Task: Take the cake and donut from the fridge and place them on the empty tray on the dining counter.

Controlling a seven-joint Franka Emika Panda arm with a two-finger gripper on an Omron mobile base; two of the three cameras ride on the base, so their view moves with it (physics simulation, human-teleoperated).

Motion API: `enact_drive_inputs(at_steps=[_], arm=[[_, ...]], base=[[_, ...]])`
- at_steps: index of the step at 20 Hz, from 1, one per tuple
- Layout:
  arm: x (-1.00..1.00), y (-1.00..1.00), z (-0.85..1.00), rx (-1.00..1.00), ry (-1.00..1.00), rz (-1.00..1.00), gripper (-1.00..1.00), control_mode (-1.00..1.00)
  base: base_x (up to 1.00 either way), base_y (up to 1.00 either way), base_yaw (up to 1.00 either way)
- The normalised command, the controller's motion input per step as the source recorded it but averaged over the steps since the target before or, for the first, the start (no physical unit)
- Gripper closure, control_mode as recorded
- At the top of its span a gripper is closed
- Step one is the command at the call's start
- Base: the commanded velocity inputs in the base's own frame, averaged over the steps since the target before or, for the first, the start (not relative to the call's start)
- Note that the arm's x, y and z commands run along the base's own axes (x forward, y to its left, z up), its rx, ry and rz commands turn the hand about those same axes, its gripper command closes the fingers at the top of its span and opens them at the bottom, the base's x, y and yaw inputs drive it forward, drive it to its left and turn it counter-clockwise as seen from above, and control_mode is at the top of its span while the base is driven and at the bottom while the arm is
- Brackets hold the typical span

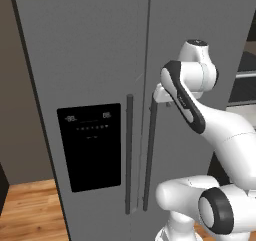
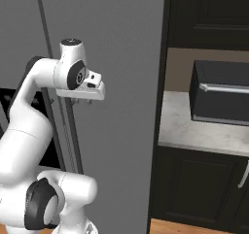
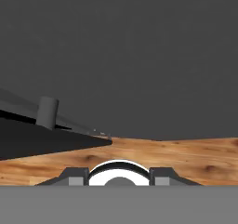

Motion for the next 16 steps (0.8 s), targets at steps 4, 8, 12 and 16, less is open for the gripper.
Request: enact_drive_inputs(at_steps=[4,8,12,16], arm=[[-0.19,0.00,-0.01,0.00,0.00,0.00,-1.00,-1.00],[-0.54,0.00,-0.19,0.00,0.00,0.00,-1.00,-1.00],[-0.66,0.00,-0.28,0.00,-0.01,0.00,-1.00,-1.00],[-0.66,0.00,-0.30,-0.01,-0.04,0.00,-1.00,-1.00]], base=[[0.00,0.00,0.00],[0.00,0.00,0.00],[0.00,0.00,0.00],[0.00,0.00,0.00]])
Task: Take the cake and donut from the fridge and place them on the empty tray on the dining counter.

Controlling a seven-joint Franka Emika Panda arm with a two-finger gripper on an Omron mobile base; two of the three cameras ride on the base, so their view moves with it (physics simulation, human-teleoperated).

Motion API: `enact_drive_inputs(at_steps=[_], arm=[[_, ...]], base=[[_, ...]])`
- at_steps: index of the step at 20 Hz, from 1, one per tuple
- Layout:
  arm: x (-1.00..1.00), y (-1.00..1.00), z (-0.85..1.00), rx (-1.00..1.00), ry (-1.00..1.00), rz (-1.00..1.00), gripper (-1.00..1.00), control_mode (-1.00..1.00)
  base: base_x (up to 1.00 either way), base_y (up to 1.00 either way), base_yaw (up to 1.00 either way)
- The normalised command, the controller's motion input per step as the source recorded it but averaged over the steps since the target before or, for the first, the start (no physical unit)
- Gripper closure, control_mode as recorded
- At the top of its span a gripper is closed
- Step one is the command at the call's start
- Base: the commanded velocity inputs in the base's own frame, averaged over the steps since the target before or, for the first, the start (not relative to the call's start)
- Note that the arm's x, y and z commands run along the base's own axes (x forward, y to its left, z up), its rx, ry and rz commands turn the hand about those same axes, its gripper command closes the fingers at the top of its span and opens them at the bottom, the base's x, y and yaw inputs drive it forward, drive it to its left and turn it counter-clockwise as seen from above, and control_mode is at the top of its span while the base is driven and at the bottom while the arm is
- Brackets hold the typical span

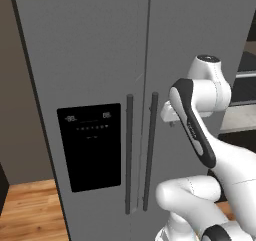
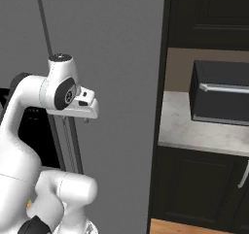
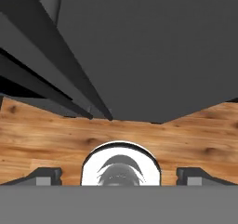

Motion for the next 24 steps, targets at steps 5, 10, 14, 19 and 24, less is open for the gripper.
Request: enact_drive_inputs(at_steps=[5,10,14,19,24], arm=[[-0.45,0.00,-0.32,0.00,-0.05,0.00,-1.00,-1.00],[-0.28,0.01,-0.37,0.00,0.00,0.00,-1.00,-1.00],[-0.25,0.05,-0.42,0.00,0.00,0.00,-1.00,-1.00],[-0.19,0.08,-0.33,0.00,0.00,0.00,-1.00,-1.00],[-0.03,0.02,-0.05,0.00,0.00,0.00,-1.00,1.00]], base=[[0.00,0.00,0.00],[0.00,0.00,0.00],[0.00,0.00,0.00],[0.00,0.00,0.00],[-0.22,0.09,0.00]])
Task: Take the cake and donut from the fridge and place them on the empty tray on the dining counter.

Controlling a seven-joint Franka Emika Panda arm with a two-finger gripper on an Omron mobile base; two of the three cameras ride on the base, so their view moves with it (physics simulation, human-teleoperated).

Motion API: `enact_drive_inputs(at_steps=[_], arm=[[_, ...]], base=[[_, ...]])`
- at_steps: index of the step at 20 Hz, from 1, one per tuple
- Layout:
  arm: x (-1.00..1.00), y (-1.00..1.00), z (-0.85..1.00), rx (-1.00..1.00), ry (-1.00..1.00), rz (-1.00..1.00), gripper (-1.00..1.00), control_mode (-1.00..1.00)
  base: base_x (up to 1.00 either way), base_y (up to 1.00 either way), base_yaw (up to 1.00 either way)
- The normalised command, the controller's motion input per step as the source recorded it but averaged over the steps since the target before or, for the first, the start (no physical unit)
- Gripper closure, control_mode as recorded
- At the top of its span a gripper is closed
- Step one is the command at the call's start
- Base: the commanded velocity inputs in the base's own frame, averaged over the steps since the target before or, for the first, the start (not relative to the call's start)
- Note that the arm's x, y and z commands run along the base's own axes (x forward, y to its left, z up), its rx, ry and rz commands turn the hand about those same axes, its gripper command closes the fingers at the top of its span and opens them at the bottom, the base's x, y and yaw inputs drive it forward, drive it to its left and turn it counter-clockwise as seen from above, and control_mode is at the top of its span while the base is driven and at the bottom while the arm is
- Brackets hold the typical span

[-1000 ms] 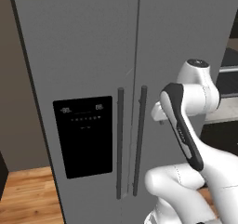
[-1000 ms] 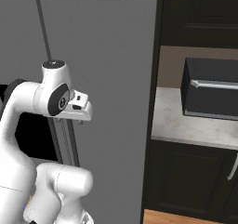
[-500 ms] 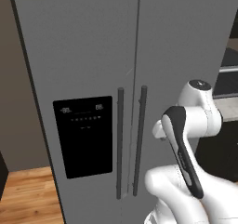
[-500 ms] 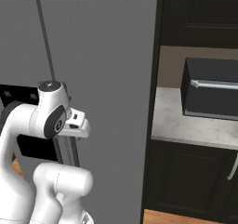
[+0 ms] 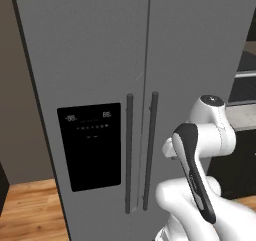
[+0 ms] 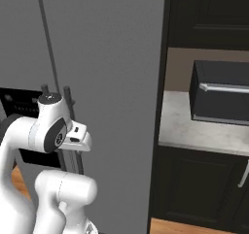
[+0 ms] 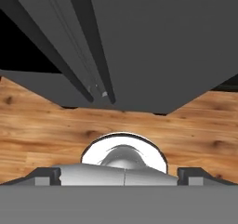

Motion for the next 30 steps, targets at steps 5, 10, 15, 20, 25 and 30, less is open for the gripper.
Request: enact_drive_inputs(at_steps=[5,10,15,20,25,30], arm=[[0.00,0.00,0.00,0.00,0.00,0.00,-1.00,1.00],[0.00,0.00,0.00,0.00,0.00,0.00,-1.00,1.00],[0.00,0.00,0.00,0.00,0.00,0.00,-1.00,1.00],[0.00,0.00,0.00,0.00,0.00,0.00,-1.00,1.00],[0.00,0.00,0.00,0.00,0.00,0.00,-1.00,1.00],[0.00,0.00,0.00,0.00,0.00,0.00,-1.00,1.00]], base=[[-0.45,0.15,0.00],[-0.36,0.15,0.00],[-0.31,0.26,0.00],[-0.32,0.29,0.00],[-0.37,0.26,0.00],[-0.41,0.25,0.00]])
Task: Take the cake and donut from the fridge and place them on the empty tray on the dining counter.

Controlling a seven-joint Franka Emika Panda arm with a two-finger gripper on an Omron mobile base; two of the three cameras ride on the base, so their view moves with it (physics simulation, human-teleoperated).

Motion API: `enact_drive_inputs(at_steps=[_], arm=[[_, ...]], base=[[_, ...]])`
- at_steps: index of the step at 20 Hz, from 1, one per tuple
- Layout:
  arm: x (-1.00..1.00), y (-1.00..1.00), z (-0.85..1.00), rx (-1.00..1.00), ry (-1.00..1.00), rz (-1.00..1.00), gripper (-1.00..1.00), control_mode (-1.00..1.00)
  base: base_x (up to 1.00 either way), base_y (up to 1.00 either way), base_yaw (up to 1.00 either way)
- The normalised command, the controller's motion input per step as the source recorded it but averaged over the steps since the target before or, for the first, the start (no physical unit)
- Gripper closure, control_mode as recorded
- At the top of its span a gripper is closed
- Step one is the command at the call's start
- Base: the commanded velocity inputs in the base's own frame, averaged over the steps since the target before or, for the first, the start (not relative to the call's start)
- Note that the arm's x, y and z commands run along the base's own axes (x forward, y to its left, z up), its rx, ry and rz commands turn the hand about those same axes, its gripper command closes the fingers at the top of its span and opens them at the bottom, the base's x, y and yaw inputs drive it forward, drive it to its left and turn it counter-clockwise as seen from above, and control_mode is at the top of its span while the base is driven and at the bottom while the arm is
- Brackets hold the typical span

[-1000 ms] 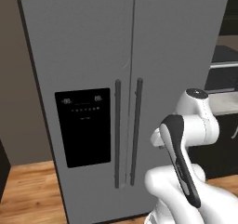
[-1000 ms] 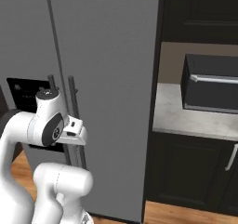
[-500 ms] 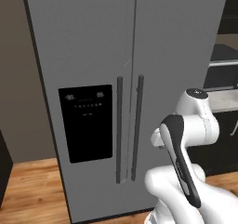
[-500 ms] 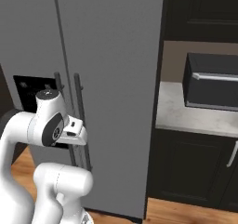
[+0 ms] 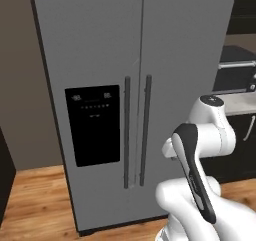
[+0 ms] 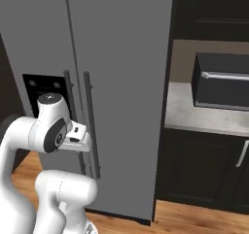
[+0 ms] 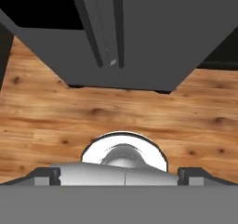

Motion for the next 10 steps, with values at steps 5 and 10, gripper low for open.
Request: enact_drive_inputs(at_steps=[5,10], arm=[[0.00,0.00,0.00,0.00,0.00,0.00,-1.00,1.00],[0.00,0.00,0.00,0.00,0.00,0.00,-1.00,1.00]], base=[[-0.29,0.31,0.00],[-0.29,0.31,0.00]])
